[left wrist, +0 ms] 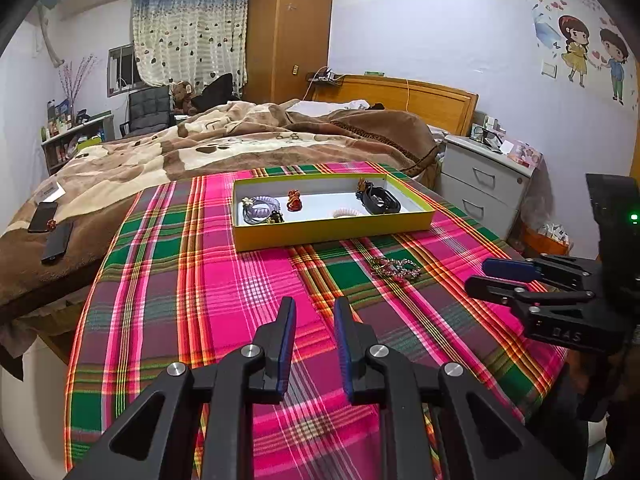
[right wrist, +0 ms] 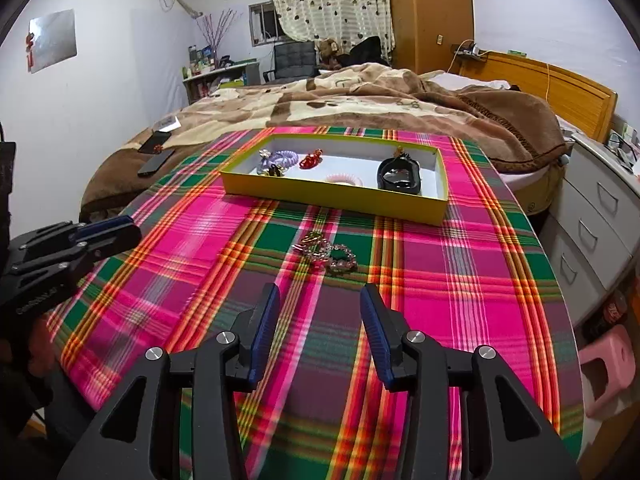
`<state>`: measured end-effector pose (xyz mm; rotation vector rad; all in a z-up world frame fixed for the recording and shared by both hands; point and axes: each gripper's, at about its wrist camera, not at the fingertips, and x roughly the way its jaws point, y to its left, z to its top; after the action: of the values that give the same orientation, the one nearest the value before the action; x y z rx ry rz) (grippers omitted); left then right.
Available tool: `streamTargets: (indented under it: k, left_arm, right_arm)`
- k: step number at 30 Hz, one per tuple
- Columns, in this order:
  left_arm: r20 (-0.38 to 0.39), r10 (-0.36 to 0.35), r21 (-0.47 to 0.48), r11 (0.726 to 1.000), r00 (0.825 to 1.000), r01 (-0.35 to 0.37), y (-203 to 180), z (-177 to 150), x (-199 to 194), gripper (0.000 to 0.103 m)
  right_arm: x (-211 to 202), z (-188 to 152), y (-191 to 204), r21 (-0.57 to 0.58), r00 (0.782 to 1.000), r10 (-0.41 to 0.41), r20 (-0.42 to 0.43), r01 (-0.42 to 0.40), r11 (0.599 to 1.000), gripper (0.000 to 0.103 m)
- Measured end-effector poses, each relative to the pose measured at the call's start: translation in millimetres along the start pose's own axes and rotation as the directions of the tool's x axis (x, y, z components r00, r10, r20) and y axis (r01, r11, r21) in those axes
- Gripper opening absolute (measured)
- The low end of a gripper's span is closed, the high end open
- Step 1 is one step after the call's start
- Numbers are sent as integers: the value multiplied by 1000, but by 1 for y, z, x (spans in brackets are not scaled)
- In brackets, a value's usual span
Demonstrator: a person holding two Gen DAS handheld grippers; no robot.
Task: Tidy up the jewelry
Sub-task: 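Grasp the silver chain on the cloth with the right tool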
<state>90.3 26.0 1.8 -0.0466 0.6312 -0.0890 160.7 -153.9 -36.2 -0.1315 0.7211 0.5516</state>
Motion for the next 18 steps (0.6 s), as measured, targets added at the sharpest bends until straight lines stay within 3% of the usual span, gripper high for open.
streamTargets:
  k: [18]
  left_arm:
    - [-17,-4,-30,1000,1000,3,15,12,29,19]
  right_arm:
    - [74,26,-6,-159,990,35,-138,-57,986,46]
